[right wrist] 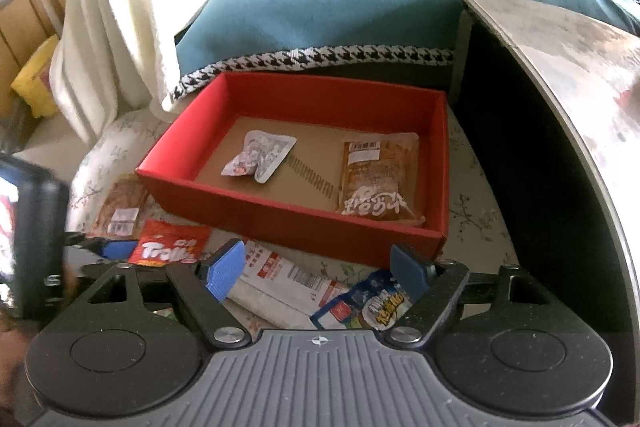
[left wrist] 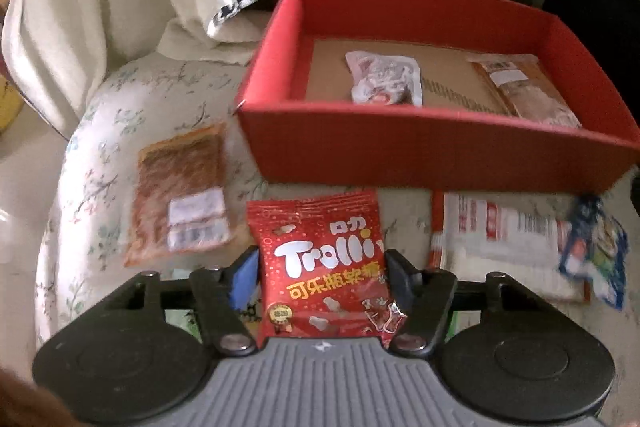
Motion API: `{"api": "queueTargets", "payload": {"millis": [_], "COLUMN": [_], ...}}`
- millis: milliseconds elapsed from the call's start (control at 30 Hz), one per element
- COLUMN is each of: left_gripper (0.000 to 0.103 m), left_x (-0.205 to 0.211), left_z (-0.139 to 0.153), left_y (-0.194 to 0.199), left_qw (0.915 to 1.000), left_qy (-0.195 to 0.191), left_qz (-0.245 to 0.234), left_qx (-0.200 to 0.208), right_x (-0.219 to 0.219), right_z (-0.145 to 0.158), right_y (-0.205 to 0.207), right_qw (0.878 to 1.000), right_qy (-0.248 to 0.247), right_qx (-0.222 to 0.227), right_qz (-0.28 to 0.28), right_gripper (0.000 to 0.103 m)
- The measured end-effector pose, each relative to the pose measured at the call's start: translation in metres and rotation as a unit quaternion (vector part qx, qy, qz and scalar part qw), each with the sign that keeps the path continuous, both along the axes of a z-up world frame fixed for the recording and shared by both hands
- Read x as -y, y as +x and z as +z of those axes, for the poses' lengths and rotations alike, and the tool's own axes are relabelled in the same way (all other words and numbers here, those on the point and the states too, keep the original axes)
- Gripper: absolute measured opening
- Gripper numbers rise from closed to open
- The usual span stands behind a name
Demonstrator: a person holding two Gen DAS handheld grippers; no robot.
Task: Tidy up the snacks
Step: 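Grasp the red Trolli bag with the left gripper while the right gripper moves toward the brown nut pouch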
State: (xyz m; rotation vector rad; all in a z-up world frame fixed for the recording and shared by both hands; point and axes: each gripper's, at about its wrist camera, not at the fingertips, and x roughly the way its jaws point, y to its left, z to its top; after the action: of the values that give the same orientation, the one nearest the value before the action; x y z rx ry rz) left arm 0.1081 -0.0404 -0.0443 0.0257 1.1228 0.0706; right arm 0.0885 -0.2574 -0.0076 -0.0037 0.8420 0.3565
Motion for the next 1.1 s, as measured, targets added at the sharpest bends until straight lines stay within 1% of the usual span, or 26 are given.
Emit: {"api": "queueTargets", "payload": {"millis": [133, 167, 233, 300, 433, 533, 633, 700, 867, 900, 933, 967, 1000, 1067, 1100], "left_gripper": [0.057, 0.057, 0.057, 0.057, 0.057, 0.057, 0.057, 0.057, 0.057, 0.057, 0.057, 0.057, 0.057, 0.057, 0.057], "left_x": [-0.012, -0.016, -0.026, -0.030, -0.035, -0.040, -0.044, -0.045, -0.049, -0.050, -0.050, -0.050, -0.051, -0.051, -0.051], "left_z": [0.009, 0.011, 0.013, 0.013, 0.020, 0.029, 0.037, 0.040, 0.040, 0.040, 0.040, 0.040, 0.040, 0.039, 0.039], "left_y": [-0.023, -0.028, -0.037, -0.041, -0.047, -0.051, -0.054, -0.057, -0.056, -0.056, -0.056, -0.055, -0.055, -0.055, -0.055], "left_qw": [0.9997, 0.9996, 0.9985, 0.9970, 0.9956, 0.9932, 0.9915, 0.9911, 0.9906, 0.9905, 0.9904, 0.9903, 0.9903, 0.9899, 0.9896], "left_qy": [-0.007, -0.014, -0.046, -0.069, -0.080, -0.100, -0.110, -0.111, -0.118, -0.119, -0.119, -0.120, -0.121, -0.124, -0.127], "left_qz": [-0.022, -0.024, -0.027, -0.032, -0.042, -0.049, -0.054, -0.054, -0.052, -0.052, -0.052, -0.052, -0.052, -0.055, -0.056], "left_qx": [0.004, 0.007, 0.011, 0.013, 0.024, 0.035, 0.045, 0.049, 0.047, 0.047, 0.046, 0.046, 0.045, 0.041, 0.039], "right_x": [-0.002, -0.003, -0.006, -0.008, -0.016, -0.025, -0.038, -0.048, -0.074, -0.077, -0.081, -0.084, -0.085, -0.084, -0.080], "right_z": [-0.005, -0.007, -0.013, -0.022, -0.041, -0.056, -0.068, -0.074, -0.088, -0.090, -0.090, -0.090, -0.089, -0.087, -0.087], "right_y": [-0.007, -0.011, -0.023, -0.041, -0.068, -0.076, -0.080, -0.081, -0.078, -0.076, -0.075, -0.074, -0.074, -0.075, -0.075], "right_qw": [1.000, 1.000, 1.000, 0.999, 0.998, 0.994, 0.989, 0.987, 0.988, 0.989, 0.992, 0.993, 0.993, 0.993, 0.993], "right_qy": [-0.008, -0.012, -0.012, -0.007, -0.002, 0.024, 0.064, 0.070, 0.055, 0.041, 0.021, 0.001, -0.015, -0.043, -0.048], "right_qx": [-0.008, -0.010, -0.016, -0.031, -0.056, -0.092, -0.122, -0.133, -0.134, -0.127, -0.114, -0.108, -0.108, -0.107, -0.110], "right_qz": [0.004, 0.003, 0.001, -0.005, -0.025, -0.046, -0.056, -0.055, -0.062, -0.061, -0.058, -0.050, -0.039, -0.014, -0.005], "right_gripper": [0.084, 0.084, 0.084, 0.084, 0.084, 0.084, 0.084, 0.084, 0.084, 0.086, 0.085, 0.082, 0.075, 0.065, 0.062]}}
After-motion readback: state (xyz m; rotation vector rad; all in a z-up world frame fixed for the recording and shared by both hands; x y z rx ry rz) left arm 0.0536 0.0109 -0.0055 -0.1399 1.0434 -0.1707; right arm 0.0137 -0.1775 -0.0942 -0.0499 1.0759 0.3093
